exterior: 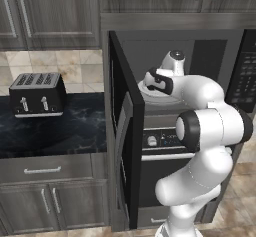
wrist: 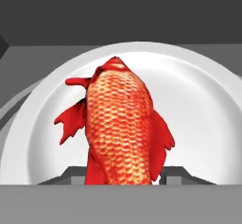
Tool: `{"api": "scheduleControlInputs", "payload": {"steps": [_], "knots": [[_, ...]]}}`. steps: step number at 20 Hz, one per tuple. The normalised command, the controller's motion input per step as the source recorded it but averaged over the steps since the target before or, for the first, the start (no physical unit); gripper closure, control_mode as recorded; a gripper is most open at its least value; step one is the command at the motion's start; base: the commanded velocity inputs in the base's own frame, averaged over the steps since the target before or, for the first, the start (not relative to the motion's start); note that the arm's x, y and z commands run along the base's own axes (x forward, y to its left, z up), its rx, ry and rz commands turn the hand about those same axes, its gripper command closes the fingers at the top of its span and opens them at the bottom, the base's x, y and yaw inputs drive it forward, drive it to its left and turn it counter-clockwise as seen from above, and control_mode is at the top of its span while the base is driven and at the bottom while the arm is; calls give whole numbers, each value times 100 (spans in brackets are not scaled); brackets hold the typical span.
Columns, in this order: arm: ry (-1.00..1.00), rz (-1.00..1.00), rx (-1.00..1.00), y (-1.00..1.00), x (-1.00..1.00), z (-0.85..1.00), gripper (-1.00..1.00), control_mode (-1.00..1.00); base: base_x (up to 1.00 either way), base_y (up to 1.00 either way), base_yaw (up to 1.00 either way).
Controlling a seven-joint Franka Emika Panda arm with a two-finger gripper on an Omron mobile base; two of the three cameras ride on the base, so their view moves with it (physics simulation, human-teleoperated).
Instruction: Transport the fish from the fridge to the microwave and turn on the microwave.
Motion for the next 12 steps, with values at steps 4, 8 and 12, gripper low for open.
{"api": "scheduleControlInputs", "payload": {"steps": [4, 8, 12], "knots": [[0, 0, 0, 0, 5, -1, 100, -100, 0, 0, 0], [0, 0, 0, -1, 1, 0, 100, -100, 0, 0, 0], [0, 0, 0, -1, 1, -3, 100, -100, 0, 0, 0]]}}
